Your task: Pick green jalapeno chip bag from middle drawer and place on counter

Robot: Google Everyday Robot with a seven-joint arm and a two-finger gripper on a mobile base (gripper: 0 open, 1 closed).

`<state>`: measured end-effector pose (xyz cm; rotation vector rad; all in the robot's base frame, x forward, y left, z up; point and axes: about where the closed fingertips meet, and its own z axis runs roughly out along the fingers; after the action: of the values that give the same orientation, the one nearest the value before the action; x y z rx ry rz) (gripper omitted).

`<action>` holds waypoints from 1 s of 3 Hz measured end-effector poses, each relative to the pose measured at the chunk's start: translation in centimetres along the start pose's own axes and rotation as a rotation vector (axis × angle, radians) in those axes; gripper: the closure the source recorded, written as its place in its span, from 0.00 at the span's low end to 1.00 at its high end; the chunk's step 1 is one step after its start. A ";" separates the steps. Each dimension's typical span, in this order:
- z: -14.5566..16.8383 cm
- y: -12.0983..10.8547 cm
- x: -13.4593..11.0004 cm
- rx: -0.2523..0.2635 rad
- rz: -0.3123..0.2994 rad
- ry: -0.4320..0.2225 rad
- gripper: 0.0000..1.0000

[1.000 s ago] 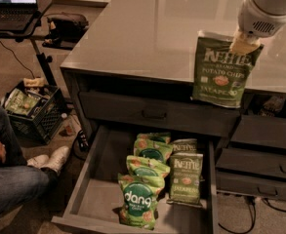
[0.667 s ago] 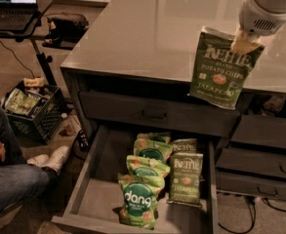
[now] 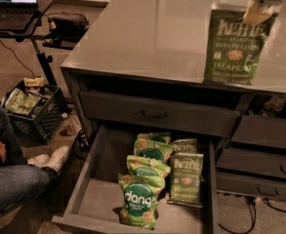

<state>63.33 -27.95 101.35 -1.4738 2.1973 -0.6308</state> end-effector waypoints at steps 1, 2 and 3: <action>-0.4 -3.5 0.9 0.064 -0.023 0.052 1.00; 0.7 -5.5 0.7 0.067 -0.048 0.066 1.00; 3.5 -5.5 -1.4 0.003 -0.072 0.027 1.00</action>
Offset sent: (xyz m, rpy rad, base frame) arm 0.0766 -0.0346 0.0355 -0.1194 -0.0246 0.0132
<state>69.93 -28.98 101.83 -1.5579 2.1704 -0.6820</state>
